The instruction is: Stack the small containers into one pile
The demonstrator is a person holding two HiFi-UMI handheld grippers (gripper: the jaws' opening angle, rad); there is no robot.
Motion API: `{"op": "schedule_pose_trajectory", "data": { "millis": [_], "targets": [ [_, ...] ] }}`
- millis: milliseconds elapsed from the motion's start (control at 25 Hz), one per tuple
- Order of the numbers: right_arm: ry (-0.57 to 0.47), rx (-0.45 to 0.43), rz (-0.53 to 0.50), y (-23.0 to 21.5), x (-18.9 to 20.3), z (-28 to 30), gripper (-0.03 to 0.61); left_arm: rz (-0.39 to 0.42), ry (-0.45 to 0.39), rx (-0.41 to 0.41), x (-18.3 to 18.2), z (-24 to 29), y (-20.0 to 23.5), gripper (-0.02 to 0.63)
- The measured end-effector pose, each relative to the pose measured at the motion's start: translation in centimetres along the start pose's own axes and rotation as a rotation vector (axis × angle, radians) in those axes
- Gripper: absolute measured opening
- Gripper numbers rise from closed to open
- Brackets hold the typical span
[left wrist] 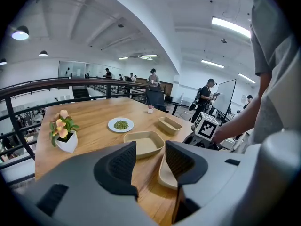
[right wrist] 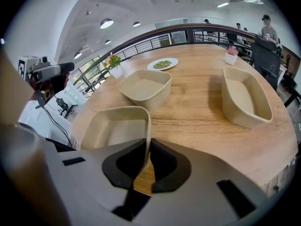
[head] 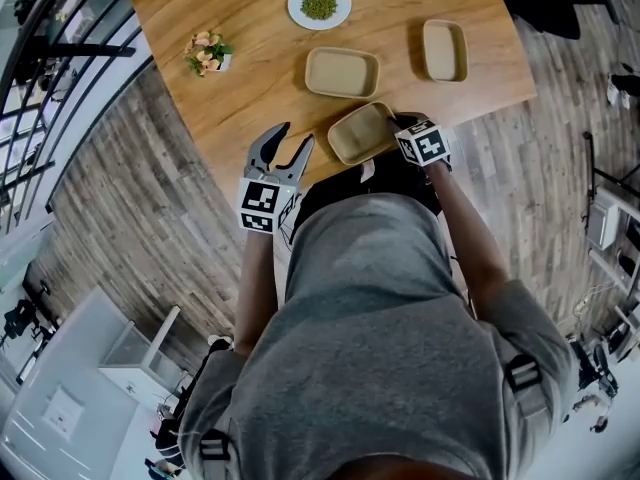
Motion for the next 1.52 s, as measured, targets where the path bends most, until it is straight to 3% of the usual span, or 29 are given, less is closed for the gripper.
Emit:
{"op": "schedule_pose_trajectory", "data": {
  "millis": [120, 1040, 1520],
  "targets": [
    [0.003, 0.002, 0.047, -0.2, -0.2, -0.1, 0.032, -0.002, -0.019, 0.000, -0.4, -0.1, 0.0, 0.202],
    [0.051, 0.078, 0.122, 0.6, 0.5, -2.9, 0.020, 0.001, -0.048, -0.005, -0.5, -0.7, -0.8, 0.202],
    [0.006, 0.112, 0.204, 1.3, 0.5, -5.0, 0.018, 0.015, -0.068, -0.003, -1.1, -0.7, -1.0, 0.202]
  ]
}}
Point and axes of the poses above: the fingertips, and each gripper's own axes: z forward along the fingers, y to its left, x out of its underside, the point moved 8 cm from there along -z, backward along the fingers, and after that the axes turned 12 degrees about z, right-handed, at the moved point
